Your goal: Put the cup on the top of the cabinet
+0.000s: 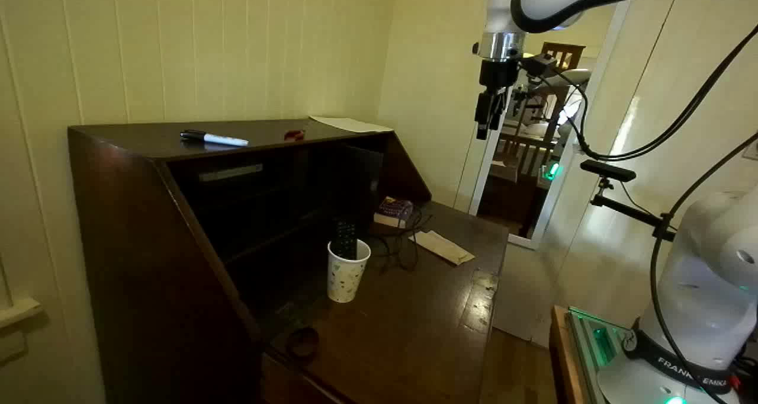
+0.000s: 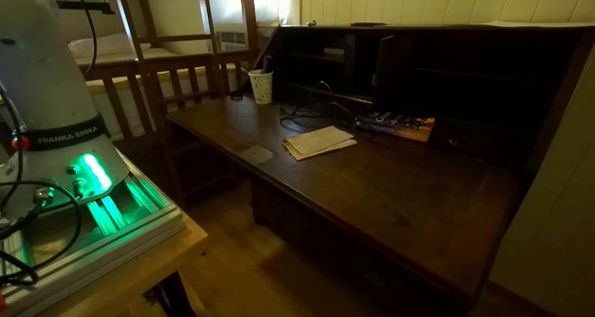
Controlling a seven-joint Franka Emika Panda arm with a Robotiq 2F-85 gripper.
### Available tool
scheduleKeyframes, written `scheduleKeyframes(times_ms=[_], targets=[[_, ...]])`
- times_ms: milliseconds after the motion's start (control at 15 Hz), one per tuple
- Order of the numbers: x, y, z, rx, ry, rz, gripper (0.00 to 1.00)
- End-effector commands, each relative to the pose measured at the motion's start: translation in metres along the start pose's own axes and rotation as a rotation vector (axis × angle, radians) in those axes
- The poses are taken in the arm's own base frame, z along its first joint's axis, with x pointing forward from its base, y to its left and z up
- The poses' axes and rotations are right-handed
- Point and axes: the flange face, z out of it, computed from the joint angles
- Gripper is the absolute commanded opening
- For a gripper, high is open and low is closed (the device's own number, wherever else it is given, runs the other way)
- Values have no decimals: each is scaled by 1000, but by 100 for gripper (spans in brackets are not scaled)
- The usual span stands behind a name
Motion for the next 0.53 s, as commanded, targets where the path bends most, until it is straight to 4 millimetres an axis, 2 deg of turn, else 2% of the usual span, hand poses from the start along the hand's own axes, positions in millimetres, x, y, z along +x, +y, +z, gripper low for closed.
scheduleKeyframes(times_ms=[0, 267, 467], targets=[[0, 0, -1, 0, -1, 0, 100], [0, 0, -1, 0, -1, 0, 100], [-8, -65, -2, -19, 72, -38, 100]])
